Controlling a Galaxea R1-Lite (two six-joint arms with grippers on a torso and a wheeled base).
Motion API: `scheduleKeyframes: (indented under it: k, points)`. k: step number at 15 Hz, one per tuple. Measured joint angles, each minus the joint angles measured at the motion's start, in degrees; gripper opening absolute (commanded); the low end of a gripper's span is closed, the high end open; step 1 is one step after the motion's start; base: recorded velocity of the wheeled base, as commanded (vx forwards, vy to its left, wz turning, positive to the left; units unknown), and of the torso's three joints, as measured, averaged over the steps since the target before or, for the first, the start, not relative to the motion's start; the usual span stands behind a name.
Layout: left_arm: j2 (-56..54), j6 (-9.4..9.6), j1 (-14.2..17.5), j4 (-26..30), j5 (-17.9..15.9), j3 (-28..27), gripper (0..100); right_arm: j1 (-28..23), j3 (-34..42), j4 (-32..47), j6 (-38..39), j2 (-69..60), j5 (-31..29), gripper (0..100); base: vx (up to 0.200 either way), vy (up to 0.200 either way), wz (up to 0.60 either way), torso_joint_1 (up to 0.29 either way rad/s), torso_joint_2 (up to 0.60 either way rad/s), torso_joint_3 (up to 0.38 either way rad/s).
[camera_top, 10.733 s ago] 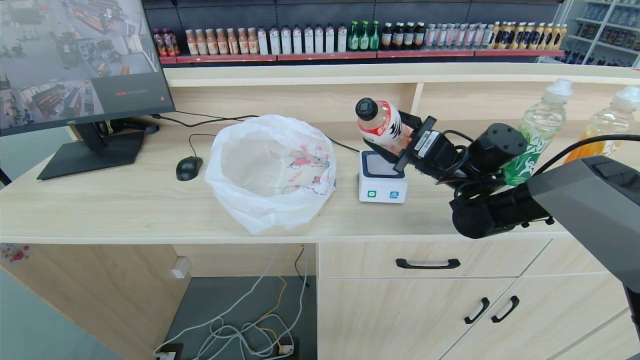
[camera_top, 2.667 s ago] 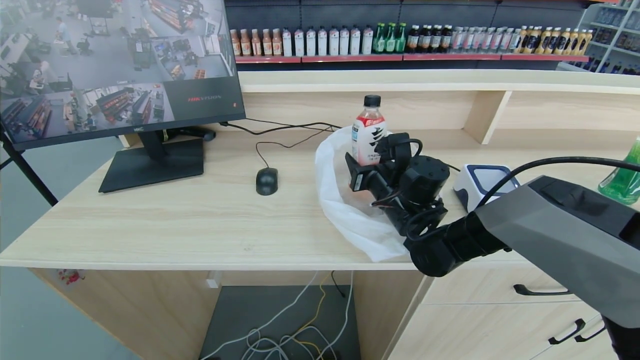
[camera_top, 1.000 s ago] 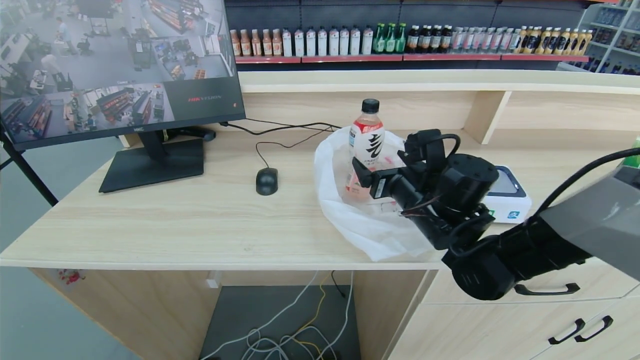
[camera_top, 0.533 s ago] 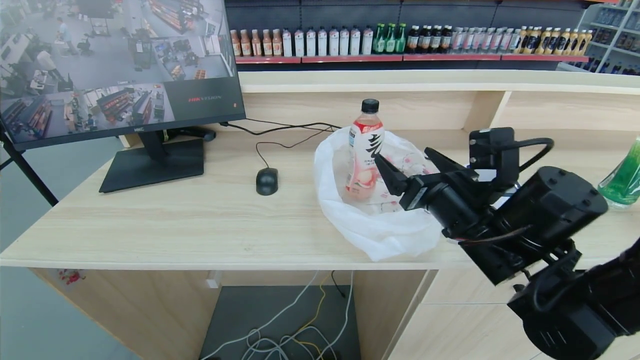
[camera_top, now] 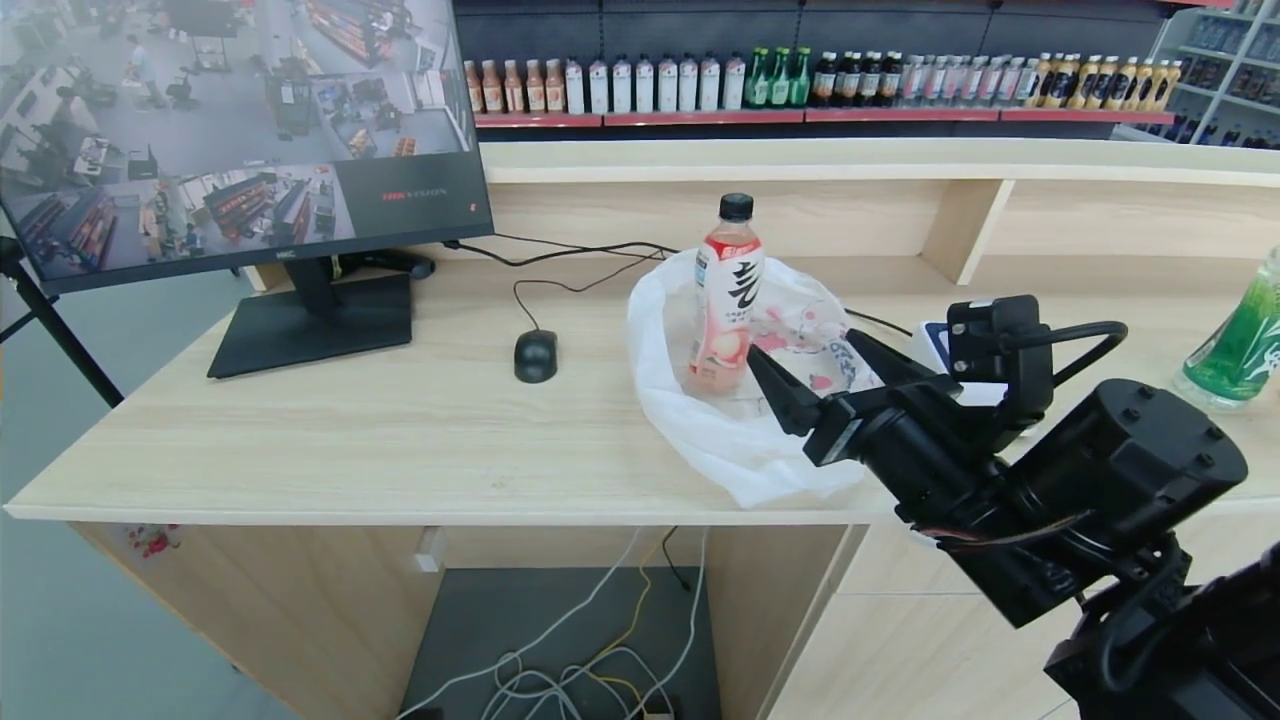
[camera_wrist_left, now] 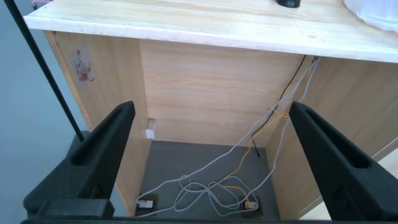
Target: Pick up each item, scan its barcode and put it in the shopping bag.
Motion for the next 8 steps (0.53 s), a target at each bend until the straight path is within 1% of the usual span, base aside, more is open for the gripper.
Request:
scheduleKeyframes:
  k: [4, 8]
  points:
    - [0.00, 0.23, -0.05, 0.06, 0.02, -0.02, 100, 0.09, 1.22, 0.02, 0.06, -0.99, 0.06, 100, 0.000, -0.200, 0.00, 0.006, 0.00, 0.004]
    - [0.00, 0.02, 0.02, 0.00, 0.00, -0.02, 100, -0.12, 3.47, 0.05, 0.06, -3.08, 0.00, 100, 0.000, -0.200, 0.00, 0.004, 0.00, 0.002]
